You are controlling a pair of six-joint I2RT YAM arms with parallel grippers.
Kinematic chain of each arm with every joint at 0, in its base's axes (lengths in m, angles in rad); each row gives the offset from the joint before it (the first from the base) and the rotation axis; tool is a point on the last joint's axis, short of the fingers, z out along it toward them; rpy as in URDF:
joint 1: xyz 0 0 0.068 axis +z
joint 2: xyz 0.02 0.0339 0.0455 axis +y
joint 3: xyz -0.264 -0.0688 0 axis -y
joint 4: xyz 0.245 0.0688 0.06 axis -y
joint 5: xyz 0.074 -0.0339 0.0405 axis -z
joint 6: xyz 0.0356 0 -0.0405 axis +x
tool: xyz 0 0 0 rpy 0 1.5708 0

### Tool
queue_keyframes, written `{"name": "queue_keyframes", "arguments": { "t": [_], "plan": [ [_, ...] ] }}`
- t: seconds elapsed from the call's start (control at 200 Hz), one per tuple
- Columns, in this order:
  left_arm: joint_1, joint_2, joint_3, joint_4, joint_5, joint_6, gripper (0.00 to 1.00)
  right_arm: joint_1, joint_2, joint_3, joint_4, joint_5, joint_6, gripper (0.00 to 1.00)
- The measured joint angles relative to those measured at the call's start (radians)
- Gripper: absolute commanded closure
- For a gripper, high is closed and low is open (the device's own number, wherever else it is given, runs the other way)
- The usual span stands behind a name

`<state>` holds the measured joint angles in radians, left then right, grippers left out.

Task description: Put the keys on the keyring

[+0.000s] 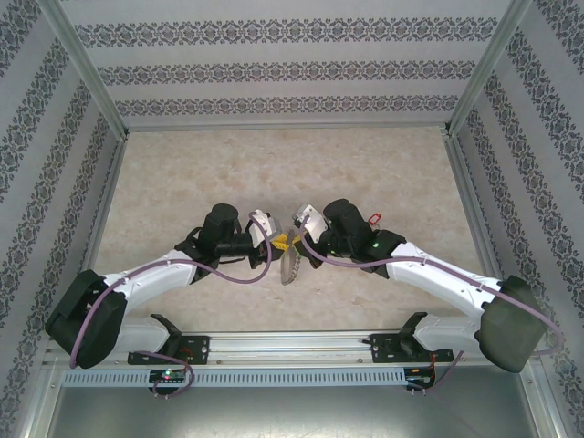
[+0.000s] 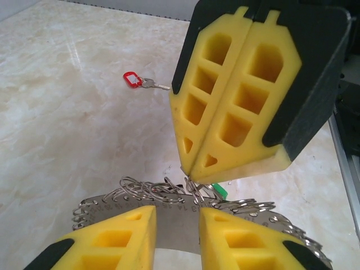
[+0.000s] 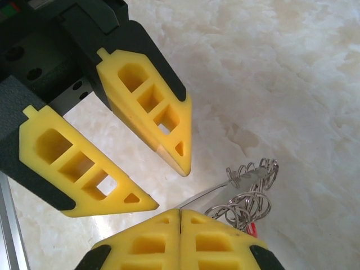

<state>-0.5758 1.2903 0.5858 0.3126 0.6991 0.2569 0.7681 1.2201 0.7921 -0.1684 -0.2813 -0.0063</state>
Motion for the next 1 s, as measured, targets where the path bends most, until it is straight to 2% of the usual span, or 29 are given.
{"name": "queue_keyframes", "arguments": {
  "t": [0.555,0.779,0.914,1.004],
  "plan": [
    [0.000,0.000,0.002,-0.021,0.018,0.003,0.65,0.000,0.000,0.004,0.000,0.000,0.000,1.00],
    [0.000,-0.001,0.007,-0.060,0.031,0.022,0.65,0.000,0.000,0.004,0.000,0.000,0.000,1.00],
    [0.000,0.000,0.016,-0.075,0.033,0.025,0.71,0.000,0.000,0.004,0.000,-0.003,0.000,1.00],
    [0.000,0.004,0.028,-0.076,0.034,0.027,0.70,0.002,0.000,0.004,0.000,-0.009,-0.003,1.00]
  ]
}}
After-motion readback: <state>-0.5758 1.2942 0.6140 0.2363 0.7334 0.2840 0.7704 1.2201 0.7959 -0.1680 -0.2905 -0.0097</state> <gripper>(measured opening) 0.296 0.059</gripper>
